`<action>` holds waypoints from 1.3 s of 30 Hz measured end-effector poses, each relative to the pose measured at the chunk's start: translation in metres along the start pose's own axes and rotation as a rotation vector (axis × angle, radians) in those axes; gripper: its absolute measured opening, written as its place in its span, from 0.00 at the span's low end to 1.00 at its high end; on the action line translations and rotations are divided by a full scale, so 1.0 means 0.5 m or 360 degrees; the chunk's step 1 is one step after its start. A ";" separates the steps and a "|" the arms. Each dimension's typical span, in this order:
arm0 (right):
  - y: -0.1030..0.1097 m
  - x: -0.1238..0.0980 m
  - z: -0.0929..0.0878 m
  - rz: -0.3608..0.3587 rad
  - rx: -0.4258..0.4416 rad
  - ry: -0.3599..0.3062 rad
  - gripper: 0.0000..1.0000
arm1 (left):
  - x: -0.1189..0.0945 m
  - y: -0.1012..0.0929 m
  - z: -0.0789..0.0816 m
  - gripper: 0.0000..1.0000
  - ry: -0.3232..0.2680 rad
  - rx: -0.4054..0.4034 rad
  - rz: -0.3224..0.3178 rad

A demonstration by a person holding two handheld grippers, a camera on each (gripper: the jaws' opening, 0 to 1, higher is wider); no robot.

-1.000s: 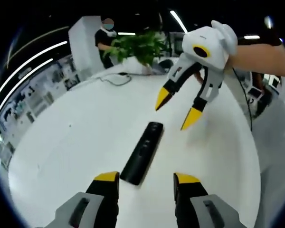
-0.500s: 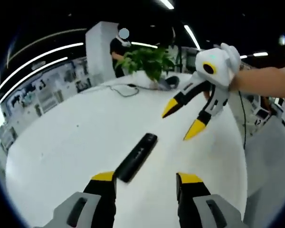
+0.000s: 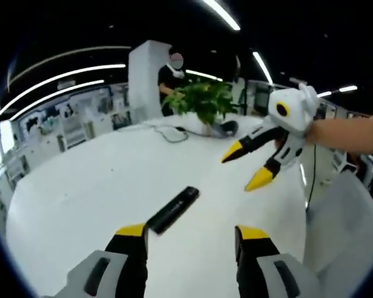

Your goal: Press the specified remote control buttons in sequence, fully releasing each button before pressing the next.

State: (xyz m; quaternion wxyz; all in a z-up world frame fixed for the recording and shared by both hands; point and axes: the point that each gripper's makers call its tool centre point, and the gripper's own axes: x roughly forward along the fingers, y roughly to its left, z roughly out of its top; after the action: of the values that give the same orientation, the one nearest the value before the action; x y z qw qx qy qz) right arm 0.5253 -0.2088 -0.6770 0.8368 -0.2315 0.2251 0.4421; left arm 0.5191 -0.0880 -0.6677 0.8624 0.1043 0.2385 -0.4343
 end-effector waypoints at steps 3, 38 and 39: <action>0.008 -0.015 0.003 -0.0021 0.0045 -0.0035 0.42 | -0.015 -0.012 -0.011 0.58 0.0005 -0.0002 0.0004; 0.121 -0.136 -0.009 -0.0030 0.0302 -0.0227 0.60 | -0.116 -0.152 -0.032 0.77 -0.0170 -0.0167 -0.0014; 0.127 -0.136 -0.013 -0.0022 0.0305 -0.0218 0.60 | -0.118 -0.158 -0.035 0.78 -0.0165 -0.0163 -0.0009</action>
State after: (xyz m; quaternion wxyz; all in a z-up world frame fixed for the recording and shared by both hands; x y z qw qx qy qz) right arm 0.4360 -0.2237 -0.6546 0.8715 -0.1212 0.2072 0.4276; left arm 0.4204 -0.0871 -0.6512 0.8765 0.0367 0.2159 -0.4287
